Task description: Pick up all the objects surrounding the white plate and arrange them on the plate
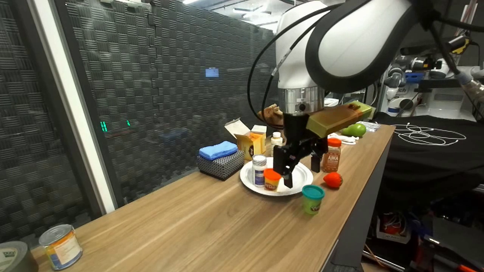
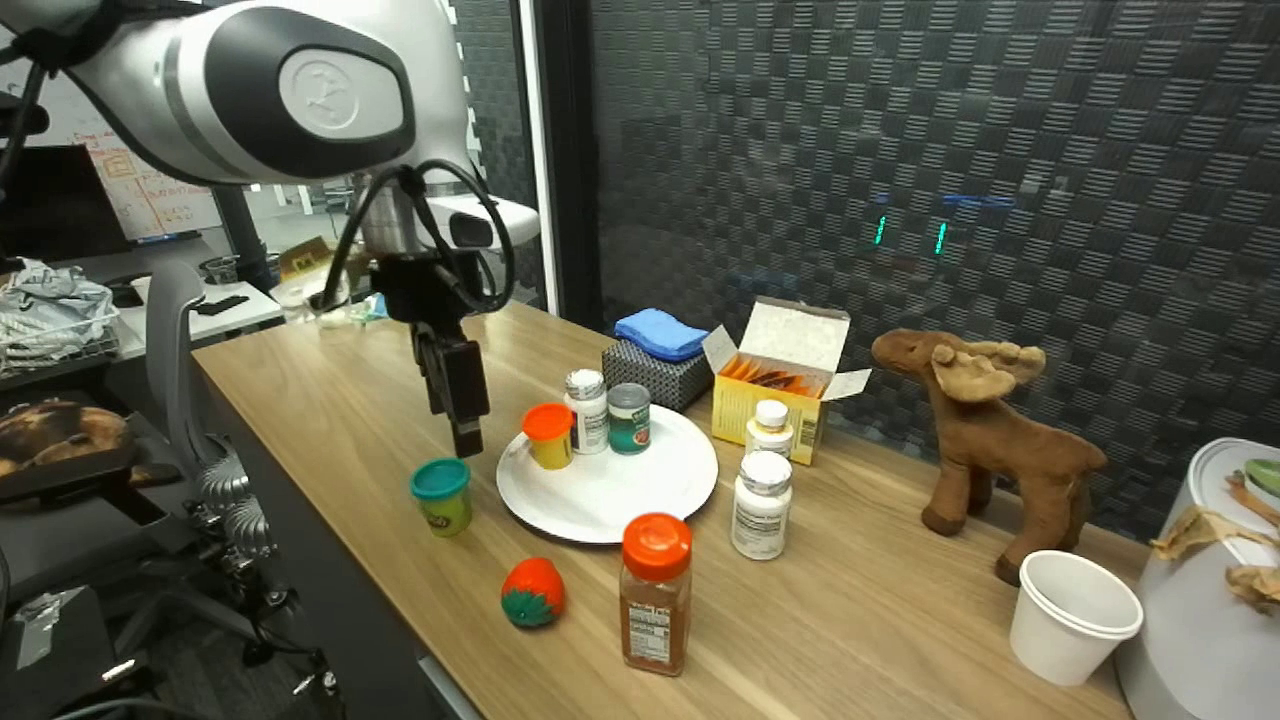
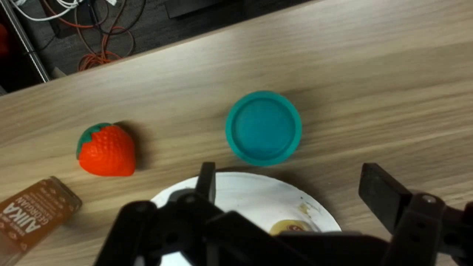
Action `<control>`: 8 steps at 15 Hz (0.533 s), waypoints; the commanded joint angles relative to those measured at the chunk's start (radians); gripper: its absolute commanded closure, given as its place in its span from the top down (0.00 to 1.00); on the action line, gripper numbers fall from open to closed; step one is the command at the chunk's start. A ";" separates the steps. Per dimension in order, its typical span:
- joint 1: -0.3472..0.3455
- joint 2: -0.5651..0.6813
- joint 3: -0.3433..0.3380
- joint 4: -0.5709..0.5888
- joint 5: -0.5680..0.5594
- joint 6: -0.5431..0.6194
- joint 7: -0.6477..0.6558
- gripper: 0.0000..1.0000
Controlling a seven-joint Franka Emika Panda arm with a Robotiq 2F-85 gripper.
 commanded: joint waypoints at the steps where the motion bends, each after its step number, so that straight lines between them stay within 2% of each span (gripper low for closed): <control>1: -0.032 -0.053 0.012 -0.091 0.037 0.068 -0.020 1.00; 8: -0.045 -0.023 0.015 -0.119 0.097 0.115 -0.067 1.00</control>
